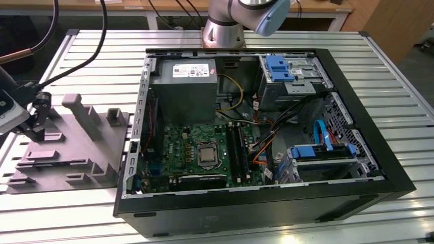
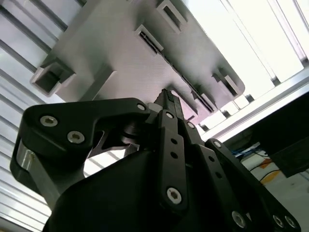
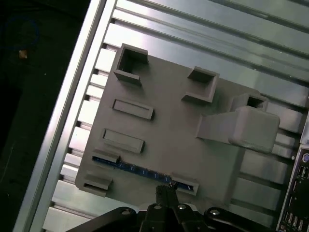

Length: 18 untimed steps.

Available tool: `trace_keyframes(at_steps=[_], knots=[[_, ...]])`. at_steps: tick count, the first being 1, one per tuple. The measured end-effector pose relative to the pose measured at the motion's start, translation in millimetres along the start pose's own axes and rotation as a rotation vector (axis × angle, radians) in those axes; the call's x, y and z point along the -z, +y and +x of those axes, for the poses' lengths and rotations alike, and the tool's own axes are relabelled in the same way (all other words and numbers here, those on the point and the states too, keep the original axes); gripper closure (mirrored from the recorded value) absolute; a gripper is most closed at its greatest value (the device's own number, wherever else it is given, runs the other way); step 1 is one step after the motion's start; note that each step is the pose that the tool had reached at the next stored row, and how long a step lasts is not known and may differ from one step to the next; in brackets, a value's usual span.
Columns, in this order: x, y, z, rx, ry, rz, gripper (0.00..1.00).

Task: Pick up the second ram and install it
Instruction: 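Pick up the second ram and move it above second insertion slot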

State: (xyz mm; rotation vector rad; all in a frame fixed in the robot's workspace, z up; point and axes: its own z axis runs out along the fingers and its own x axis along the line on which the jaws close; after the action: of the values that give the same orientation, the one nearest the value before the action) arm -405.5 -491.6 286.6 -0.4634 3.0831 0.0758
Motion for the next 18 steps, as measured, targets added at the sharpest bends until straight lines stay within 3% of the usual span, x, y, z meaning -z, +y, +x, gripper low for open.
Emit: trace_keyframes(at_steps=[18], knots=[[-1.4,-0.1,0.0,0.326,0.0146,-0.0097,0.90]])
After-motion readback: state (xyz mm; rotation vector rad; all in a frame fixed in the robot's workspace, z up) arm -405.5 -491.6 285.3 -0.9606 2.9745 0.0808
